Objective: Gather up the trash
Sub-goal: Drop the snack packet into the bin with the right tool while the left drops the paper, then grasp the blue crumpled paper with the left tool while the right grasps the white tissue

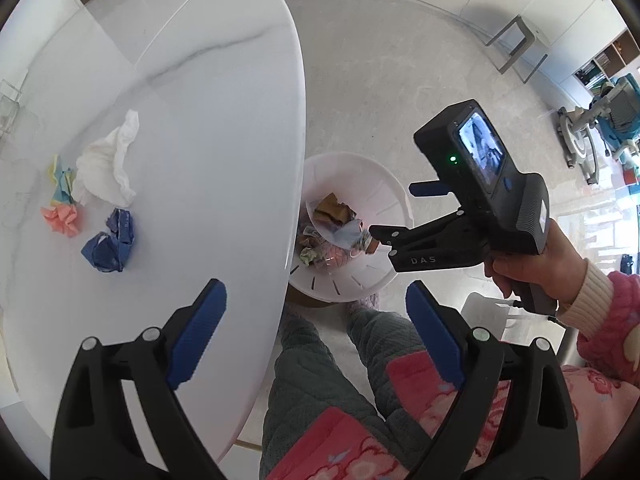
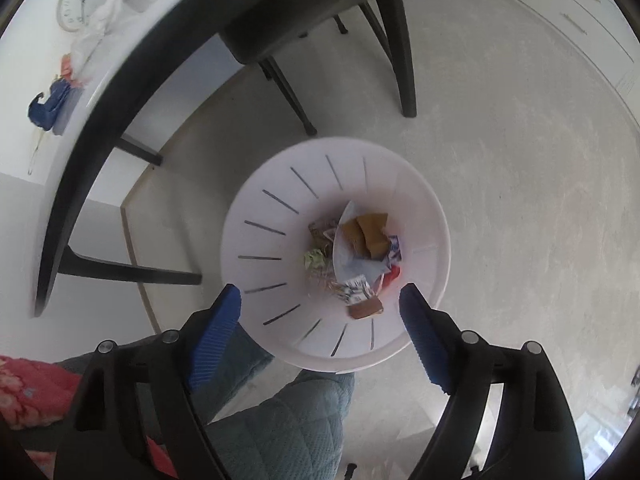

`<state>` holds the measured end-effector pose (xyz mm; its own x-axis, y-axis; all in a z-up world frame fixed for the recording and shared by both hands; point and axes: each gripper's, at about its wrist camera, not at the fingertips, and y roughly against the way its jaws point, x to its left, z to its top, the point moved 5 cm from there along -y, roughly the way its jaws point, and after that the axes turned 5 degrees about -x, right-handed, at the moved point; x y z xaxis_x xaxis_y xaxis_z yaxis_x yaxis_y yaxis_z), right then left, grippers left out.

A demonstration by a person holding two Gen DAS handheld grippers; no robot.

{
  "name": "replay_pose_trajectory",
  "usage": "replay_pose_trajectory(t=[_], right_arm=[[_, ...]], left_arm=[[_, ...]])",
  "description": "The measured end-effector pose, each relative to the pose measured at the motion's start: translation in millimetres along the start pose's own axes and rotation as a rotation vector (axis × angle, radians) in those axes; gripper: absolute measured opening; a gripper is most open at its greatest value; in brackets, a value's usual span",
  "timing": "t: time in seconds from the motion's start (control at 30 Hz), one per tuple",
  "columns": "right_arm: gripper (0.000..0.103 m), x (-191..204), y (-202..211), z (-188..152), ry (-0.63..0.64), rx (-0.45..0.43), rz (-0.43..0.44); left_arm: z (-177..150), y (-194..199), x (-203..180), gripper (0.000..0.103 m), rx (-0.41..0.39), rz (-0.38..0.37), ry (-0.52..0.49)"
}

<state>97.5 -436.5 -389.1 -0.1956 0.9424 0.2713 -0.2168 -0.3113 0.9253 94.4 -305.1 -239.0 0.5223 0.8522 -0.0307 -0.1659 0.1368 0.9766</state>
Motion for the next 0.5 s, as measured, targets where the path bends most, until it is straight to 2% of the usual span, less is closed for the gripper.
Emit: replay_pose_trajectory(t=[0.2, 0.27, 0.33, 0.5], right_arm=[[0.094, 5, 74, 13, 0.017, -0.101, -0.127], [0.1, 14, 108, 23, 0.027, -0.168, -0.13], [0.101, 26, 134, 31, 0.044, -0.218, -0.124], [0.101, 56, 156, 53, 0.09, -0.262, -0.095]], left_arm=[[4, 17, 14, 0.087, -0.051, -0.016, 0.041], [1, 24, 27, 0.087, -0.071, -0.009, 0.076], [-3, 36, 44, 0.087, -0.096, 0.009, 0.114], [-13, 51, 84, 0.088, -0.135, 0.034, 0.195]])
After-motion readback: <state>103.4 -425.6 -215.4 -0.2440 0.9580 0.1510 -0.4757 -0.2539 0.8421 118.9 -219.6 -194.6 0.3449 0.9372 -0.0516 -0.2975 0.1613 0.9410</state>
